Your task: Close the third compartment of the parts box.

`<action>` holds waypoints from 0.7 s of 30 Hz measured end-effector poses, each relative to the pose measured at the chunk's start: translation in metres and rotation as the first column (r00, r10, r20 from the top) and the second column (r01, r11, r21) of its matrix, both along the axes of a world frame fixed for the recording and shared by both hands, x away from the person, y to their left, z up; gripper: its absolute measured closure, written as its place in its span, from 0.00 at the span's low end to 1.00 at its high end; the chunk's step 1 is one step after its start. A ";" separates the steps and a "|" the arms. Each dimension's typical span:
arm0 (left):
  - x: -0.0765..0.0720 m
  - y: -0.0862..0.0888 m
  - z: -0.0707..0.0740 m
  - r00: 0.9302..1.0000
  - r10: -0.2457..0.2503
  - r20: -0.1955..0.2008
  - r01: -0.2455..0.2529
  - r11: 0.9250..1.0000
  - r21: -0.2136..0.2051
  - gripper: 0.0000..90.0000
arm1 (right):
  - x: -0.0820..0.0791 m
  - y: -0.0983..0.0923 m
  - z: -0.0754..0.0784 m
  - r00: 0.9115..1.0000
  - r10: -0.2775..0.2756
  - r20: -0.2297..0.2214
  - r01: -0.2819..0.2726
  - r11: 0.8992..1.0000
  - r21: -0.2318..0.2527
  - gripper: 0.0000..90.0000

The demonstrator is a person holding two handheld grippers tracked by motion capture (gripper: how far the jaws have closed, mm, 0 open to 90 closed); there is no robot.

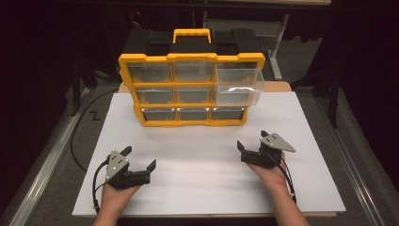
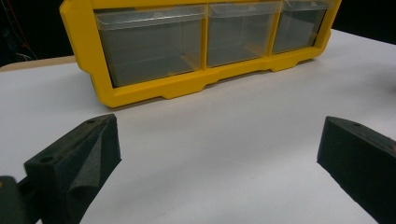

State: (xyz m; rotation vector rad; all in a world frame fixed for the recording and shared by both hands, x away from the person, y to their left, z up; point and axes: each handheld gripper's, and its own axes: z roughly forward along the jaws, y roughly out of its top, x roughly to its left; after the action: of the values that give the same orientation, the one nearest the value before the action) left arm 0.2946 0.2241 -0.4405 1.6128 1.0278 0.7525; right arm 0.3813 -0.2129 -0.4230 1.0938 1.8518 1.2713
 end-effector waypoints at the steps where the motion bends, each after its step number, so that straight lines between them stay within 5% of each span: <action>1: 0.000 0.000 0.000 1.000 0.000 -0.001 0.000 1.000 0.000 0.00 | 0.002 0.000 0.000 1.000 -0.004 -0.002 0.004 1.000 0.000 0.04; 11: 0.000 -0.001 -0.001 1.000 0.016 -0.016 -0.016 1.000 0.014 0.00 | -0.006 -0.001 0.001 1.000 0.019 0.009 -0.019 1.000 -0.006 0.06; 21: 0.001 0.000 0.000 1.000 0.005 -0.009 -0.005 1.000 0.009 0.00 | -0.013 -0.007 0.000 1.000 0.008 0.006 -0.008 1.000 -0.019 0.18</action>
State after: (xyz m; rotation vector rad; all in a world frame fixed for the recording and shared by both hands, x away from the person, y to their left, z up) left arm 0.2951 0.2237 -0.4410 1.6232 1.0366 0.7542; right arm 0.3686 -0.2204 -0.4227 1.0722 1.8618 1.2576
